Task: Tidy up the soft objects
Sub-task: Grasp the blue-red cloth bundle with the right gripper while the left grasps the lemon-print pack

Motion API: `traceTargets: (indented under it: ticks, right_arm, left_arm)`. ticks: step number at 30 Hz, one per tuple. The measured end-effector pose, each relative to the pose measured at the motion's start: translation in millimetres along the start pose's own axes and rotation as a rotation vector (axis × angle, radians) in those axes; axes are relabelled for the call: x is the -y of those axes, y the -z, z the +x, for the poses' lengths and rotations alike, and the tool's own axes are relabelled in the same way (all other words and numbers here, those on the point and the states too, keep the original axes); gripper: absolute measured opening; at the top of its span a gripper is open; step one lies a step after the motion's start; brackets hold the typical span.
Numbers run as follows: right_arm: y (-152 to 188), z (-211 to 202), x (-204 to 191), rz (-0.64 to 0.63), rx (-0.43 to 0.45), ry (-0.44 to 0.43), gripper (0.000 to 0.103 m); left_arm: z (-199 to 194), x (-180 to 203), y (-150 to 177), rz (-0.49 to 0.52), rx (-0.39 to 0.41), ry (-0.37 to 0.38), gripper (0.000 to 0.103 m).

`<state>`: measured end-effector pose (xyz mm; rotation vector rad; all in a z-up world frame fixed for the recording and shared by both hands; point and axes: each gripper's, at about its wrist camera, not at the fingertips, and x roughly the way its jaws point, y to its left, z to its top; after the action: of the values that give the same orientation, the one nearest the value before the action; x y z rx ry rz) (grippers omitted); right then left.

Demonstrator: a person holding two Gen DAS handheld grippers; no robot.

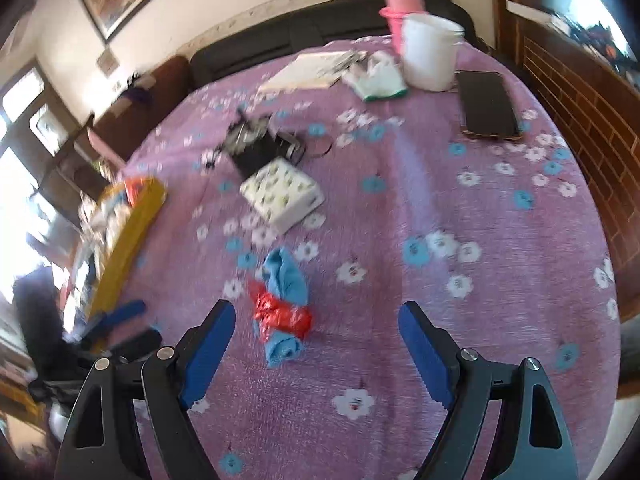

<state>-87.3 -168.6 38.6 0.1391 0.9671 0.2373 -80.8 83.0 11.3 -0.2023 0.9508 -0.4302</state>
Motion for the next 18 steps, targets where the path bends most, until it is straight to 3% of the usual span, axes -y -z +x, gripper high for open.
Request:
traceTargets:
  ticks: [5, 7, 9, 10, 12, 15, 18]
  right_arm:
    - [1.0, 39.0, -23.5, -0.069, -0.009, 0.036, 0.087]
    - [1.4, 49.1, -24.4, -0.067, -0.007, 0.044, 0.075]
    - [1.4, 49.0, -21.1, -0.06, 0.013, 0.047, 0.041]
    - [0.9, 47.7, -17.8, -0.05, 0.013, 0.026, 0.037]
    - [2.9, 41.7, -8.1, -0.02, 0.04, 0.015, 0.037]
    - [8.2, 32.7, 10.9, 0.017, 0.086, 0.047, 0.037]
    - [11.3, 30.0, 36.6, 0.126, 0.115, -0.04, 0.037]
  left_arm:
    - [0.1, -1.2, -1.6, -0.001, -0.017, 0.016, 0.103]
    - [-1.4, -3.7, -5.8, -0.022, -0.056, 0.04, 0.103]
    - [-4.8, -11.6, -12.9, -0.117, -0.084, 0.125, 0.103]
    - [-5.6, -14.3, -18.6, -0.156, -0.084, 0.151, 0.103]
    - [-3.0, -11.6, -29.9, -0.169, -0.078, 0.141, 0.103]
    - [12.7, 6.2, -49.3, -0.134, -0.091, 0.044, 0.103]
    - [40.2, 27.5, -65.2, -0.119, -0.118, 0.012, 0.103]
